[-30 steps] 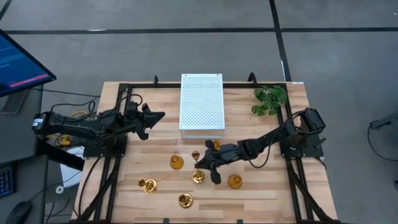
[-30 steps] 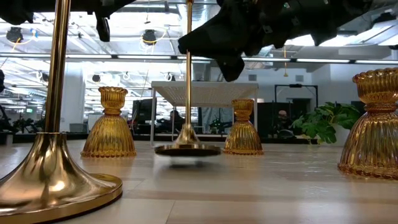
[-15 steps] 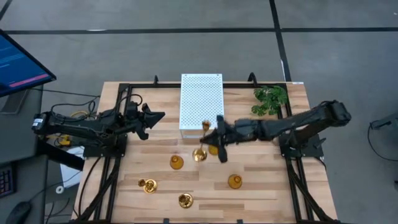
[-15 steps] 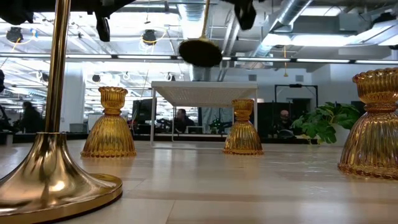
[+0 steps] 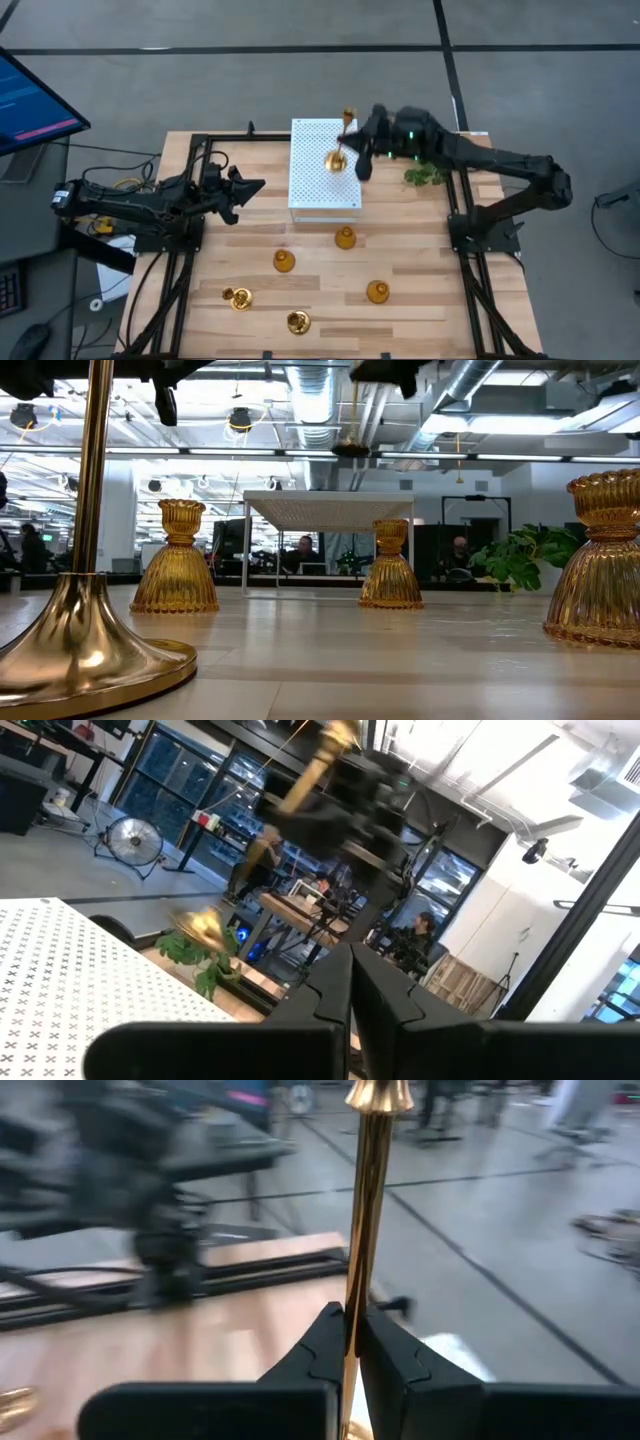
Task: Pick & Place candle stick holders
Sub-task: Put the right gold candle holder on the shelf
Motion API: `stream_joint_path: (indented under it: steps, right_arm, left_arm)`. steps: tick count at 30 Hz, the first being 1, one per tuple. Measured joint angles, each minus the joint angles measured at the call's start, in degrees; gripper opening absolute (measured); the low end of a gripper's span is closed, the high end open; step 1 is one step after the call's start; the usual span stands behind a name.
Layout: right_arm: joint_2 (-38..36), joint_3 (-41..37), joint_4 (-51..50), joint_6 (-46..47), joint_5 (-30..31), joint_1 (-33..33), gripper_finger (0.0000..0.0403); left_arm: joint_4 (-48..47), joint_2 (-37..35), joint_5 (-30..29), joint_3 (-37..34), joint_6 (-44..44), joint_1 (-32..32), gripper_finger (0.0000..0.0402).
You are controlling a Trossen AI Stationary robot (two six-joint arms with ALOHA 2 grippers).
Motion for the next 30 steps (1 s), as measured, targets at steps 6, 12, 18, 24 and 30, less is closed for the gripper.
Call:
stream_joint_path:
  steps: [6,12,18,24,30]
  right_arm:
    - [3.3,0.0,2.7,-3.5,-5.1,-10.9,0.001]
    - [8.6,0.0,6.2,-5.5,-8.3,-17.1,0.001]
    - [12.9,0.0,8.4,-5.6,-9.8,-20.7,0.0011]
    - [14.9,0.0,12.4,-5.6,-12.7,-21.9,0.0015]
    - [14.9,0.0,12.8,-6.0,-12.6,-22.5,0.0015]
  left_arm:
    - [0.0,0.0,-0.3,0.0,0.0,0.0,0.0008]
    - [0.0,0.0,-0.6,0.0,0.0,0.0,0.0008]
    - [0.0,0.0,-1.0,0.0,0.0,0.0,0.0008]
    - [0.0,0.0,-1.3,0.0,0.4,0.0,0.0008]
    - [0.0,0.0,-1.6,0.0,0.4,0.0,0.0008]
